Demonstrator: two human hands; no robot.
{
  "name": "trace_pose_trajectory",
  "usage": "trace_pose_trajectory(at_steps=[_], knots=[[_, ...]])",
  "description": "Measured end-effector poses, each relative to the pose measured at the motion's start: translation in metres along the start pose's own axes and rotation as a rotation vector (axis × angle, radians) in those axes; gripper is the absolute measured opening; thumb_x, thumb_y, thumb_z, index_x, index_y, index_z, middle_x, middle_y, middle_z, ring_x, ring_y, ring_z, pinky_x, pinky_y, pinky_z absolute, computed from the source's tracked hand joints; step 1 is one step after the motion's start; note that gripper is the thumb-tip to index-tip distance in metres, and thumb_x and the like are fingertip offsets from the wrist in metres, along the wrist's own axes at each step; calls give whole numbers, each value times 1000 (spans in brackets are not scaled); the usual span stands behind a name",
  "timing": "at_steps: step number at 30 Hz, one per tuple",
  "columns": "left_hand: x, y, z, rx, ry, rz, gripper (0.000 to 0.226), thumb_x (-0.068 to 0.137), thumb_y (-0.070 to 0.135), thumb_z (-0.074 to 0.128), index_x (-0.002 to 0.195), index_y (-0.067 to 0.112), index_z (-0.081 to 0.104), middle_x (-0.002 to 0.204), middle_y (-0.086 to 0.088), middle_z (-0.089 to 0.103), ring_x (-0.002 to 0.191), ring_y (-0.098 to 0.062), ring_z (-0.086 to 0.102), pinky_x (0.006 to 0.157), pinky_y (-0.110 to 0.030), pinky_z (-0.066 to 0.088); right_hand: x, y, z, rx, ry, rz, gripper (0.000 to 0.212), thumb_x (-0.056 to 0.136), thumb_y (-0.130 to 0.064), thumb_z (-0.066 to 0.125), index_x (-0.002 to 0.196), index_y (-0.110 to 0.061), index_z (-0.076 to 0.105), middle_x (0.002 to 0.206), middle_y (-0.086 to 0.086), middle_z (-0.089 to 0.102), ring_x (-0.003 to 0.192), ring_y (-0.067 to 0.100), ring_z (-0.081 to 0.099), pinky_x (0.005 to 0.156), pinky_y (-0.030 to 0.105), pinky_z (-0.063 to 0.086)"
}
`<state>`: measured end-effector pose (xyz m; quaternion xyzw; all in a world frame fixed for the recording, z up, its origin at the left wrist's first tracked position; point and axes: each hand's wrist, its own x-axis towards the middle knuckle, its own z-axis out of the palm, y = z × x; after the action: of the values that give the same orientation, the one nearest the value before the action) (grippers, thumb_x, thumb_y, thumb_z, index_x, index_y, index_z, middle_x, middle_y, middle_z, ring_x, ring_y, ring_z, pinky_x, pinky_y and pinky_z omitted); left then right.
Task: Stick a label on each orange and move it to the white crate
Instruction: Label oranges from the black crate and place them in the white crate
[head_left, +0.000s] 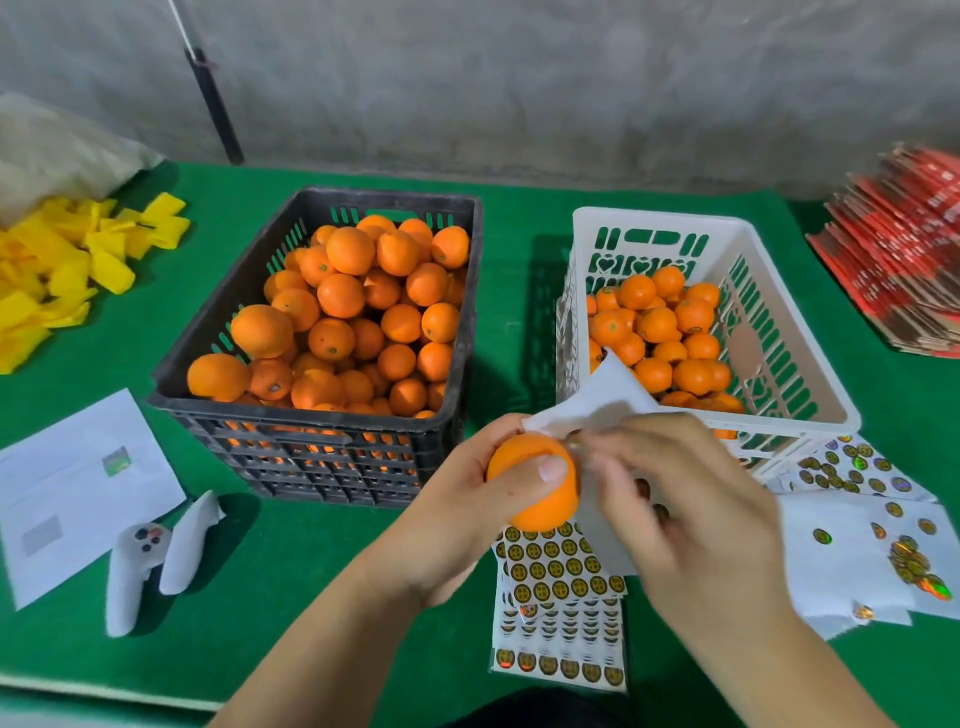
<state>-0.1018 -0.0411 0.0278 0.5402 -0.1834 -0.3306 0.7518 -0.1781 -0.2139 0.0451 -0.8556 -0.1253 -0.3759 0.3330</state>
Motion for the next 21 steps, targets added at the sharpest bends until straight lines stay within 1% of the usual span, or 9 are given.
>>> trace_pose_trajectory(at_steps=[4,5,8,11,14,16,18,19,21], knots=[[2,-4,11,-114,121,-72,63,103,54,53,140,2,51,140,-22,59,131,-42,56,114,-59,43,-9,5,4,-30,-213,105,36,101,-31,64,132,-13,71,117,-3,58,107,17,60,85,29,50],[3,-5,12,-133,138,-99,65,104,59,47,142,6,53,141,-20,60,131,-38,58,113,-58,44,-10,7,3,-39,-257,116,42,99,-37,66,134,-15,68,121,-4,56,114,16,58,90,29,50],[6,-8,17,-297,135,-184,64,100,66,34,137,24,64,133,-10,67,116,-22,63,101,-40,49,-8,9,0,-96,-384,130,64,90,-56,74,142,-29,49,142,-16,44,136,4,45,109,17,40],[5,-7,24,-385,123,-201,65,105,62,26,151,24,51,149,-11,58,141,-26,51,122,-53,32,-5,9,3,-80,-387,166,77,85,-49,79,149,-34,39,146,-20,40,139,2,43,109,18,43],[8,-8,24,-381,101,-153,59,109,55,31,154,19,45,151,-14,55,142,-29,50,123,-56,32,-1,9,1,-76,-355,150,78,85,-45,79,154,-32,43,147,-14,40,137,4,45,104,13,44],[11,-11,21,-357,189,-98,55,110,47,37,148,10,48,144,-18,59,134,-32,57,117,-55,41,2,11,-3,-33,-332,114,78,83,-45,85,151,-28,51,146,-15,38,138,7,45,107,14,41],[15,-17,15,-317,349,-42,56,106,43,44,137,-3,50,130,-23,64,111,-43,60,102,-55,47,10,18,-11,-5,-258,85,77,82,-49,86,149,-29,53,143,-18,38,139,4,43,110,12,36],[16,-19,12,-302,411,-17,52,103,43,46,128,-3,53,117,-21,62,95,-37,56,92,-50,45,16,25,-16,-30,-206,75,78,82,-51,83,150,-28,52,139,-18,40,136,1,44,110,12,35],[18,-19,4,-269,451,26,36,105,43,45,112,9,54,100,-12,50,80,-20,44,81,-40,34,33,47,-28,-187,-99,143,78,85,-53,80,151,-25,49,133,-11,46,128,11,47,107,20,37]])
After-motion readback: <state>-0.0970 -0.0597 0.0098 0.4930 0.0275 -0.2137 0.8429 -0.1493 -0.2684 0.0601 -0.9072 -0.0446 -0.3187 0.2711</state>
